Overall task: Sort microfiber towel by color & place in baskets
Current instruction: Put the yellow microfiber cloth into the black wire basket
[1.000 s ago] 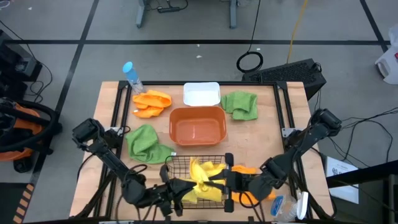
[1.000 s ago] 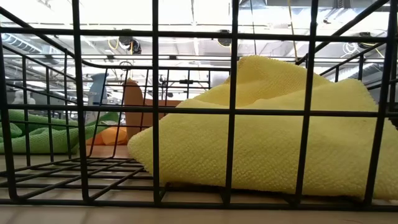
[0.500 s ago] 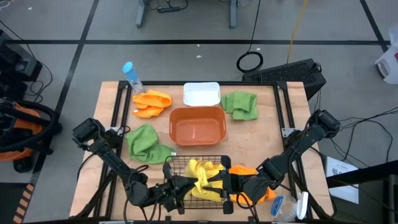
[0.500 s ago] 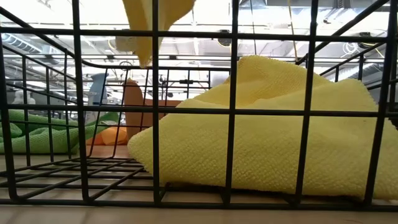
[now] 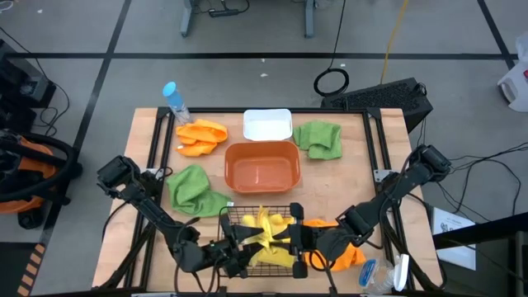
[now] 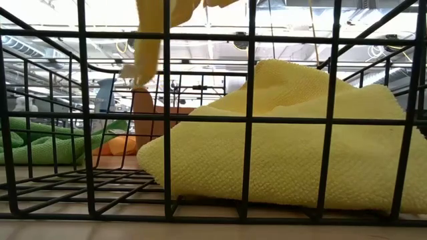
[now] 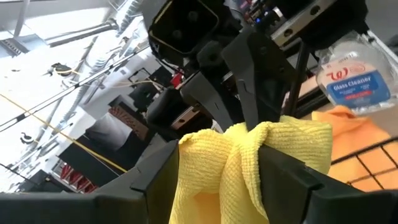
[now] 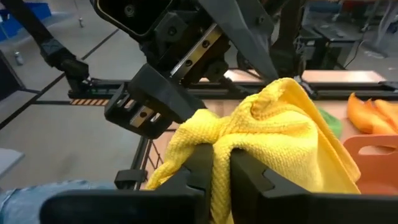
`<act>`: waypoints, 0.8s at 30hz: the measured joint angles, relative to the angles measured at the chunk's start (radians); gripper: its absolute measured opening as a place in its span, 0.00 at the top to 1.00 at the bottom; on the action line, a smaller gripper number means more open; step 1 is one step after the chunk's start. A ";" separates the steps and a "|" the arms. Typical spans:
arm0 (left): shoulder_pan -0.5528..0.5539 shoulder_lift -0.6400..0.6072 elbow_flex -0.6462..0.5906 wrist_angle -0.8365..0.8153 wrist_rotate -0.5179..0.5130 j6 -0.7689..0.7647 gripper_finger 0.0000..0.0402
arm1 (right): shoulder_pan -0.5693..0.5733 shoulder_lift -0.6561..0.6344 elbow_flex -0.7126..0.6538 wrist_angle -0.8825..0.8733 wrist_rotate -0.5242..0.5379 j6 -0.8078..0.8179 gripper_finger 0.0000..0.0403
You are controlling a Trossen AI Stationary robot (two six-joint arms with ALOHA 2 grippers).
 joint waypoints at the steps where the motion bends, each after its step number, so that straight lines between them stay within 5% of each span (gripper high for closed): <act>1: 0.000 0.000 0.000 -0.011 0.000 0.000 0.49 | -0.003 0.000 0.000 -0.008 -0.012 0.002 0.94; 17: 0.019 0.000 0.000 -0.129 0.062 -0.056 0.50 | -0.026 -0.001 -0.002 -0.055 -0.136 0.022 0.96; 24: 0.017 -0.001 0.000 -0.200 0.100 -0.061 0.67 | -0.033 0.000 -0.002 -0.089 -0.156 0.036 0.96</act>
